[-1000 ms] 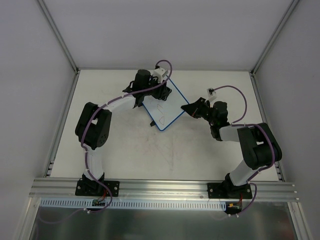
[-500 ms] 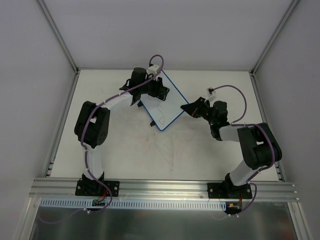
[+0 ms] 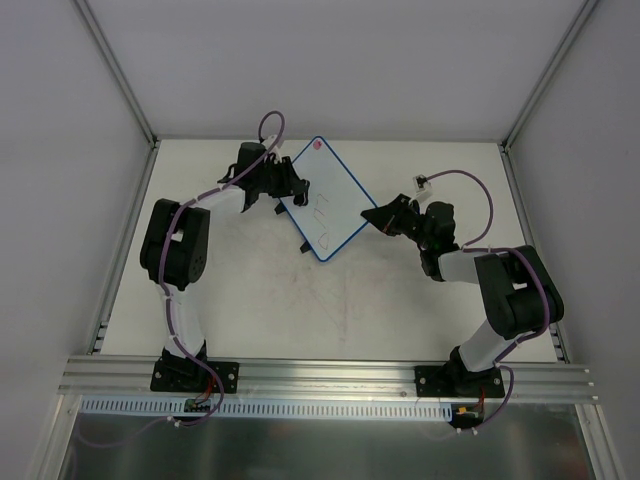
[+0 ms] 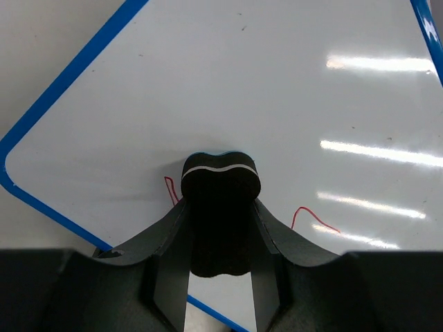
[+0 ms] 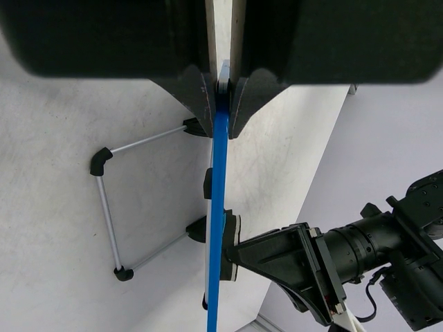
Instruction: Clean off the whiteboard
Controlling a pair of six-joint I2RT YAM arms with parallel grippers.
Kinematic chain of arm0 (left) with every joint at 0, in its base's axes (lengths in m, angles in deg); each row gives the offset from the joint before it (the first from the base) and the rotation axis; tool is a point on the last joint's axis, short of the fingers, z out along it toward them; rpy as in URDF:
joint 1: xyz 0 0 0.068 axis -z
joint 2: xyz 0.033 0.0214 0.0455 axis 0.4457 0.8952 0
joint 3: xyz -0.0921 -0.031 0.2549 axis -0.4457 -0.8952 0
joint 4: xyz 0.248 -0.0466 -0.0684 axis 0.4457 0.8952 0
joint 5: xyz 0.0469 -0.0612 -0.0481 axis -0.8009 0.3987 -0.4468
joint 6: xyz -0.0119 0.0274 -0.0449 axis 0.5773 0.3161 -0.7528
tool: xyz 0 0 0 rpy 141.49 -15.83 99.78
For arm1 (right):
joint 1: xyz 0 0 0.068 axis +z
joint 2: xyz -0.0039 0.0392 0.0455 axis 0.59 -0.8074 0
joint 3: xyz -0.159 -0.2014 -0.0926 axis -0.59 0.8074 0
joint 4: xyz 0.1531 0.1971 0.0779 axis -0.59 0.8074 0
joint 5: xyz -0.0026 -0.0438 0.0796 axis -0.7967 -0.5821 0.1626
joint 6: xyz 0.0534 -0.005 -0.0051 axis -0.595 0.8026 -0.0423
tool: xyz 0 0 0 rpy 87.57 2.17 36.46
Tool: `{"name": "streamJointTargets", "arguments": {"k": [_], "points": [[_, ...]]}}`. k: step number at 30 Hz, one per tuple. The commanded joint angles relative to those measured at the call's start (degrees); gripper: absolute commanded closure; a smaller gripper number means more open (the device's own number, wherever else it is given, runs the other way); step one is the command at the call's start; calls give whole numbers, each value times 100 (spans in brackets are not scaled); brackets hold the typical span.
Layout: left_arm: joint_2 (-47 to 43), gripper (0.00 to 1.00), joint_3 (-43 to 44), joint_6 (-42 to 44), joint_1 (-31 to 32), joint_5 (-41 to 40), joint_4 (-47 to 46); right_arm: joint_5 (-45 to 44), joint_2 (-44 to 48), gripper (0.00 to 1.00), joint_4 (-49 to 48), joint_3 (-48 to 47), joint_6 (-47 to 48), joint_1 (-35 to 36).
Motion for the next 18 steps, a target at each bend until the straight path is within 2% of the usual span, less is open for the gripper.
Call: {"name": "streamJointTargets", "arguments": {"k": [1, 9, 11, 18], "points": [[275, 96, -268, -406, -100, -688, 406, 322, 85, 100, -210, -138, 317, 109], [74, 96, -522, -802, -214, -1541, 546, 331, 59, 100, -219, -138, 291, 100], [56, 100, -531, -872, -232, -1751, 625, 331, 59, 100, -219, -147, 282, 100], [275, 100, -400, -987, -329, -1437, 722, 331, 50, 100, -219, -155, 291, 100]]}}
